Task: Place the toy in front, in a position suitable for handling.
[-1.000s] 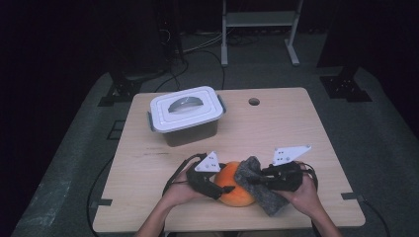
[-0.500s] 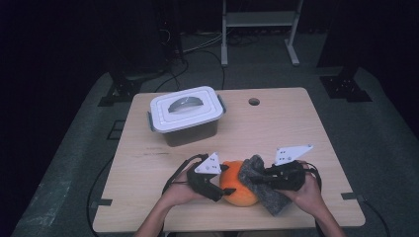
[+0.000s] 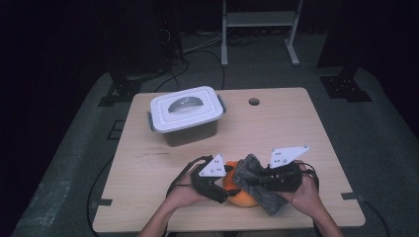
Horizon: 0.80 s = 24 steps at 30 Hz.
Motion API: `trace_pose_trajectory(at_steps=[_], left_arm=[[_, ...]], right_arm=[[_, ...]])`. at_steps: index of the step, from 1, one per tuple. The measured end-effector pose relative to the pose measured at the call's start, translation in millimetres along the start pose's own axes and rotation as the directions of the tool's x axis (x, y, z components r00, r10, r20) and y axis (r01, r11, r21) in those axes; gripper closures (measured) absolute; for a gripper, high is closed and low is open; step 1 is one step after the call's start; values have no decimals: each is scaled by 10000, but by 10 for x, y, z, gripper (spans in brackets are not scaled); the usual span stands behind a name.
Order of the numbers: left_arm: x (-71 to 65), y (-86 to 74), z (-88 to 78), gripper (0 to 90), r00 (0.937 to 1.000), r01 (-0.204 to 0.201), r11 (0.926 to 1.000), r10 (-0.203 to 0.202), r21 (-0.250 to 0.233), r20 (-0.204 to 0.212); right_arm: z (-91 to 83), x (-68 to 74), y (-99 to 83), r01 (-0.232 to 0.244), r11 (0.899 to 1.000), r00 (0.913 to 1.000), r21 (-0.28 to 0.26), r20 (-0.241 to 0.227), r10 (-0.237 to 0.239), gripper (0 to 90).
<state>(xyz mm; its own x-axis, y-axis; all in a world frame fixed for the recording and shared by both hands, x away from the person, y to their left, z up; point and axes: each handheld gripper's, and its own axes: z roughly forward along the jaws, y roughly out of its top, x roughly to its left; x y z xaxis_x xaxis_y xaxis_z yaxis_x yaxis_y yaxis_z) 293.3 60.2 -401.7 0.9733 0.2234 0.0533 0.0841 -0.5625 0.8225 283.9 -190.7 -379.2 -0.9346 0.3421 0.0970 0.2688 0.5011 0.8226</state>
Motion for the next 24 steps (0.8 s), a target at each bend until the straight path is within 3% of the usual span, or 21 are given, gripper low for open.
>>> trace_pose_trajectory(at_steps=[5, 8, 11, 16, 18, 22, 24], left_arm=[[-30, 22, 31, 252, 10000, -94, 9999, 94, -52, -4], [-63, 29, 50, 251, 9994, -348, 9994, 349, -12, 43], [-53, 10, 35, 253, 9991, -427, 9990, 426, 137, 74], [2, -64, 26, 254, 9996, -262, 9994, 259, 220, 123], [13, -69, 26, 251, 9997, -140, 9997, 137, 177, 191], [40, -40, 7, 158, 9991, -75, 9994, 61, 325, 416], [41, -41, 22, 132, 9994, 50, 9997, -59, 247, 341]], right_arm=[[-29, -19, -5, -143, 9998, 9999, -163, -12, 143, 775], [-21, 23, 56, -133, 9986, 9993, -520, -358, 115, 775], [10, 36, 69, -14, 9996, 9995, -283, -300, 6, 776], [-47, -92, -30, -599, 9966, 9982, -573, -42, 597, 775], [-23, -133, -81, -770, 9961, 9970, -420, -7, 770, 775], [35, -120, -106, -749, 9967, 9971, -299, -135, 745, 775], [69, -79, -87, -649, 9975, 9977, -274, -228, 643, 775]])
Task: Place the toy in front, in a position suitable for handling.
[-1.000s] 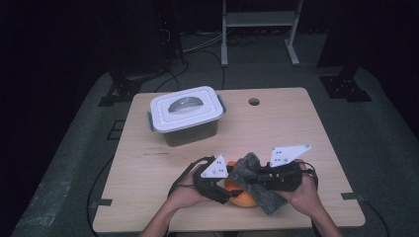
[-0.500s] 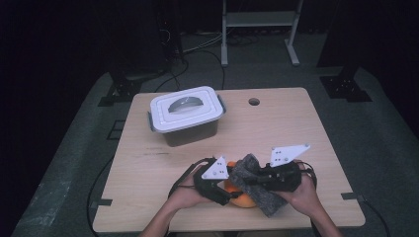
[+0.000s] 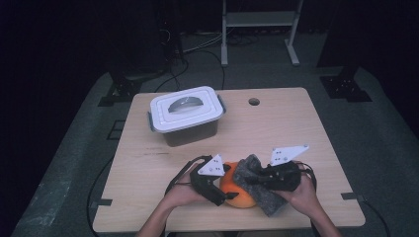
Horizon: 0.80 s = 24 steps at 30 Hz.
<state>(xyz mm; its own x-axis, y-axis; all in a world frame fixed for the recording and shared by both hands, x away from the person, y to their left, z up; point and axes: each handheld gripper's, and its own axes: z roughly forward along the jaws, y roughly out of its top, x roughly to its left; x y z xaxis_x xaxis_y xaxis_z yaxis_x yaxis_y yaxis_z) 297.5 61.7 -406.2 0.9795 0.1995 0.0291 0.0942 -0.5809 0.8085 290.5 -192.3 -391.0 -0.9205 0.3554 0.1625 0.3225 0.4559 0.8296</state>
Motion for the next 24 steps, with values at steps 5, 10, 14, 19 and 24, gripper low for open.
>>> trace_pose_trajectory(at_steps=[5, 10, 14, 19, 24], left_arm=[[-8, -35, 16, 150, 9993, -348, 9993, 351, 167, -150], [35, -86, -19, 215, 9998, -175, 9985, 176, 509, -19], [58, -83, -64, 218, 9999, -147, 9982, 144, 576, 67], [23, 1, -75, 150, 9975, -381, 9990, 368, -212, -598], [20, -44, -13, 207, 9984, -482, 9988, 484, 54, -297]], right_arm=[[78, 70, 22, 252, 9995, 9996, 177, -159, -250, 774], [25, 7, -18, 208, 9991, 9998, 369, -61, -206, 775], [-2, -51, -70, -1, 9994, 10000, 343, 38, 0, 775], [35, -25, -69, 58, 9993, 9999, 379, -104, -54, 775], [70, 17, -49, 285, 9985, 9996, 478, -84, -281, 775]])
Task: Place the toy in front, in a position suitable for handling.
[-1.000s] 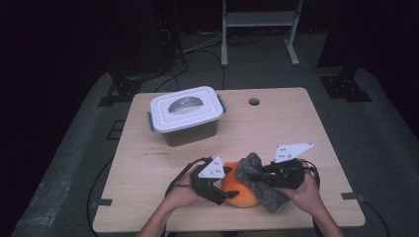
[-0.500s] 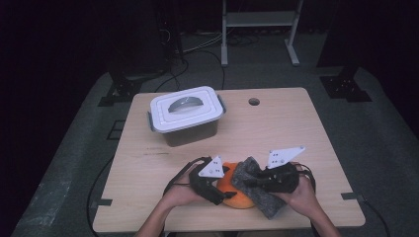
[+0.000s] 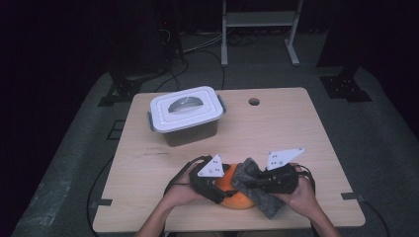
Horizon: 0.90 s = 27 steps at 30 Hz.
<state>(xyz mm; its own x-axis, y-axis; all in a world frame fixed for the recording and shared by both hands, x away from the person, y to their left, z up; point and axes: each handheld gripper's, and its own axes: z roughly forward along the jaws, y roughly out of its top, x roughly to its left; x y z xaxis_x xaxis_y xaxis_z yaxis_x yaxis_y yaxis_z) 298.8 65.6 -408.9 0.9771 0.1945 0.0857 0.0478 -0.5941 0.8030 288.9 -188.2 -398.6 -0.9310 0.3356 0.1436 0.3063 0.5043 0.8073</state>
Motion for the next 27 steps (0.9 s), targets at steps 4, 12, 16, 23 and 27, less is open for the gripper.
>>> trace_pose_trajectory(at_steps=[4, 12, 16, 23, 27], left_arm=[[46, -41, -33, 249, 9996, 247, 9986, -255, 465, 157], [50, 15, -81, 193, 9998, 192, 9997, -192, 133, -37], [28, 0, -13, 197, 9999, -100, 9992, 105, 394, -112], [105, -122, -73, 261, 9991, 340, 9962, -361, 801, 239], [119, -125, -117, 268, 9989, 265, 9951, -301, 947, 367]], right_arm=[[-21, -58, -45, -105, 9999, 9999, 29, 59, 105, 775], [-17, -77, -66, -272, 9996, 9996, -33, 67, 272, 773], [56, -12, -6, 62, 10000, 10000, -75, -70, -62, 772], [32, -106, -87, -382, 9993, 9993, -64, 35, 382, 772], [4, -143, -120, -635, 9980, 9977, -48, 232, 636, 771]])
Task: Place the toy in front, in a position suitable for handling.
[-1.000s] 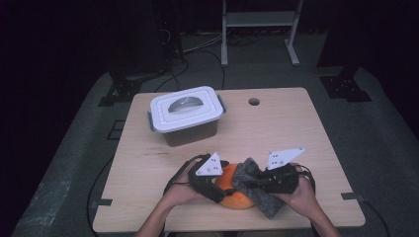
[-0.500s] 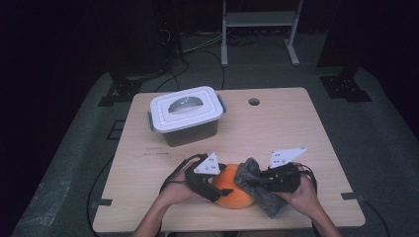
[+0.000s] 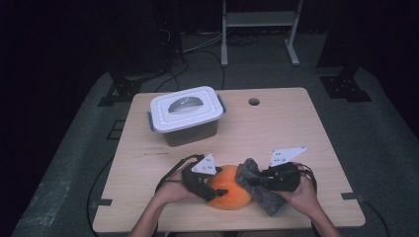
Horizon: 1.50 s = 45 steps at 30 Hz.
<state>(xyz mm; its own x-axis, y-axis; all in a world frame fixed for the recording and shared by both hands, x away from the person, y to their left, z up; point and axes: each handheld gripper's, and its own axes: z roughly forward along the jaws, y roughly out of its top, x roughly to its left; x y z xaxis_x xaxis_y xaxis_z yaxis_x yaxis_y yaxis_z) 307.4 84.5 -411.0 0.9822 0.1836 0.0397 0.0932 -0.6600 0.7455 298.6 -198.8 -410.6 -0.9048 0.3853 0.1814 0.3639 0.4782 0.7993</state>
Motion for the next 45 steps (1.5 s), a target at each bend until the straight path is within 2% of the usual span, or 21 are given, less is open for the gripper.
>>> trace_pose_trajectory(at_steps=[1, 2, 3, 4, 6, 8, 11, 17, 18, 20, 24, 26, 28, 31, 33, 36, 40, 43, 45], left_arm=[[-11, 19, -3, 261, 9998, -167, 9999, 167, -29, -107], [-11, 19, -3, 238, 9998, -167, 9999, 167, -29, -107], [-28, 51, 4, 185, 9987, -332, 9983, 313, -478, -395], [-31, 61, 16, 180, 9986, -322, 9975, 295, -625, -431], [-30, 59, 48, 187, 9981, -367, 9984, 345, -439, -504], [-9, 21, 46, 255, 9991, -182, 9990, 166, -411, -390], [25, -31, 30, 300, 9997, 98, 9991, -108, -417, -241], [73, -105, -7, 305, 9991, 430, 9980, -433, -457, -45], [80, -120, -16, 305, 9988, 489, 9977, -488, -474, 37], [83, -122, -25, 305, 9985, 529, 9978, -524, -410, 131], [67, -118, -20, 306, 9988, 443, 9983, -436, -365, 213], [70, -120, -23, 306, 9986, 488, 9981, -480, -377, 202], [78, -129, -30, 305, 9987, 495, 9980, -489, -398, 172], [81, -130, -35, 305, 9987, 496, 9981, -491, -374, 143], [90, -132, -41, 305, 9984, 555, 9978, -550, -361, 166], [78, -123, -45, 305, 9986, 502, 9983, -496, -307, 205], [49, -97, -39, 302, 9992, 344, 9991, -339, -247, 225], [45, -77, -48, 277, 9993, 271, 9992, -263, -278, 254], [40, -62, -49, 208, 9995, 206, 9994, -200, -295, 233]], right_arm=[[8, 8, 8, 46, 10000, 10000, 8, -5, -46, 771], [8, 8, 8, 46, 10000, 10000, 8, -5, -46, 771], [34, 43, 36, 225, 9997, 9997, -23, 25, -225, 770], [40, 51, 46, 233, 9997, 9997, -79, -8, -233, 771], [52, 55, 62, 270, 9996, 9996, -84, -6, -270, 771], [56, 36, 50, 174, 9998, 9998, -71, 28, -174, 770], [48, -37, -3, -196, 9997, 9998, -122, -107, 194, 770], [37, -125, -80, -669, 9977, 9977, 101, -95, 670, 769], [25, -183, -131, -997, 9946, 9950, 286, -58, 999, 768], [-2, -200, -142, -1119, 9932, 9937, 335, 37, 1118, 768], [-83, -157, -49, -1013, 9943, 9948, -339, -99, 1011, 769], [-64, -146, -32, -915, 9954, 9958, -282, -76, 913, 769], [-5, -145, -49, -927, 9957, 9957, -5, -97, 927, 768], [31, -170, -90, -1073, 9940, 9939, 196, -240, 1077, 767], [17, -178, -110, -1084, 9933, 9940, 400, -75, 1088, 768], [-25, -173, -120, -1089, 9937, 9940, 281, -33, 1090, 768], [-53, -111, -10, -908, 9950, 9957, -408, -202, 901, 767], [37, -72, 11, -652, 9977, 9974, -160, -333, 646, 763], [94, -54, -17, -535, 9984, 9975, 154, -461, 541, 763]])
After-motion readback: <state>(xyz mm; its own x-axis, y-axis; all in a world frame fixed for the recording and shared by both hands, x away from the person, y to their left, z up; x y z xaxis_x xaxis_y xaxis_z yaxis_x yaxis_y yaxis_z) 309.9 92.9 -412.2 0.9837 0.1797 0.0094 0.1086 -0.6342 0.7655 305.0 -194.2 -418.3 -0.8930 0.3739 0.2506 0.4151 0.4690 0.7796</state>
